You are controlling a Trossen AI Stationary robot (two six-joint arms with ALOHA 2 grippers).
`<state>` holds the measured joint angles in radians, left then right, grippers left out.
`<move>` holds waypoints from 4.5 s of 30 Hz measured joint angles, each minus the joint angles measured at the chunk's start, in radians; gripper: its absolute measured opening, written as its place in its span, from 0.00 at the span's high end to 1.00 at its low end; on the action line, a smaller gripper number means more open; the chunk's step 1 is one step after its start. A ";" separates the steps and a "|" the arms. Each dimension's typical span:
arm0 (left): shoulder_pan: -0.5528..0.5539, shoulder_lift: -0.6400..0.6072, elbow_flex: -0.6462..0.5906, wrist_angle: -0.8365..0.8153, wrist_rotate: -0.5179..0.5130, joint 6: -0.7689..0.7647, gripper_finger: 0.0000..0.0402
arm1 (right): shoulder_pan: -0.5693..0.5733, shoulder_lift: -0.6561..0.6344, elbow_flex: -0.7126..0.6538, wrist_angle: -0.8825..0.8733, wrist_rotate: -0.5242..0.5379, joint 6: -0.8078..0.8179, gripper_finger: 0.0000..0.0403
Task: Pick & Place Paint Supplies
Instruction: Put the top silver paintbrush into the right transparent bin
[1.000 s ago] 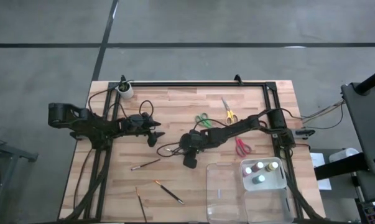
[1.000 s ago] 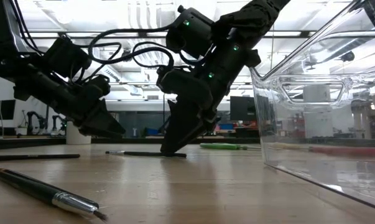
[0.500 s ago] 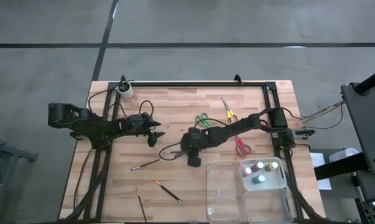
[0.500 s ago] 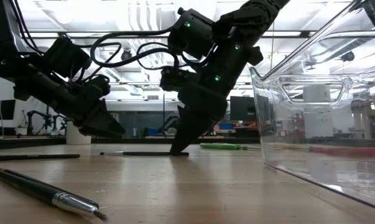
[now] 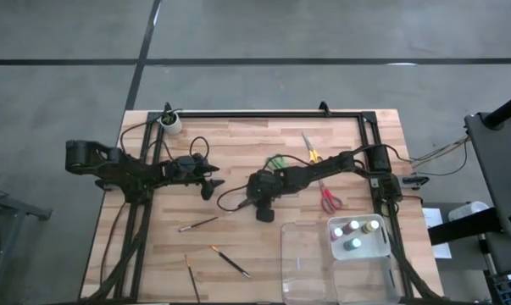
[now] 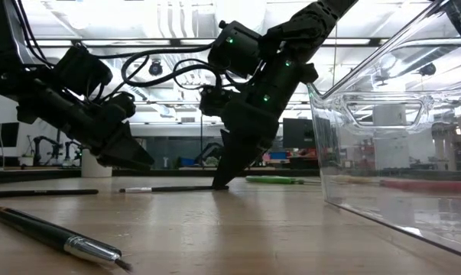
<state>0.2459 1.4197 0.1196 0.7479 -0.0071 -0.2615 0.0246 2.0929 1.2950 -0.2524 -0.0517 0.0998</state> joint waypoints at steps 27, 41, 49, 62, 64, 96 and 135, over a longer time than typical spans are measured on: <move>0.000 0.000 0.000 0.000 0.000 0.003 0.24 | 0.014 0.001 -0.004 0.005 0.009 -0.106 0.72; 0.000 0.000 0.000 0.000 0.000 0.002 0.24 | 0.019 -0.001 -0.061 0.075 0.006 -0.019 0.72; 0.000 0.000 0.000 0.004 0.000 0.002 0.24 | 0.019 -0.002 -0.066 0.082 0.005 -0.020 0.79; 0.000 0.000 0.000 0.003 0.000 0.000 0.24 | 0.019 -0.002 -0.067 0.084 -0.010 -0.020 0.97; 0.000 0.000 0.000 0.003 0.000 0.000 0.24 | 0.019 -0.002 -0.067 0.084 -0.010 -0.020 0.97; 0.000 0.000 0.000 0.001 0.000 0.001 0.24 | 0.020 -0.073 -0.063 0.023 0.023 -0.014 0.98; 0.000 0.000 0.000 -0.028 0.000 0.001 0.24 | 0.126 -0.502 -0.074 -0.294 0.030 0.133 0.98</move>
<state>0.2462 1.4197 0.1192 0.7195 -0.0074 -0.2604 0.1510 1.5914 1.2205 -0.5467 -0.0213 0.2329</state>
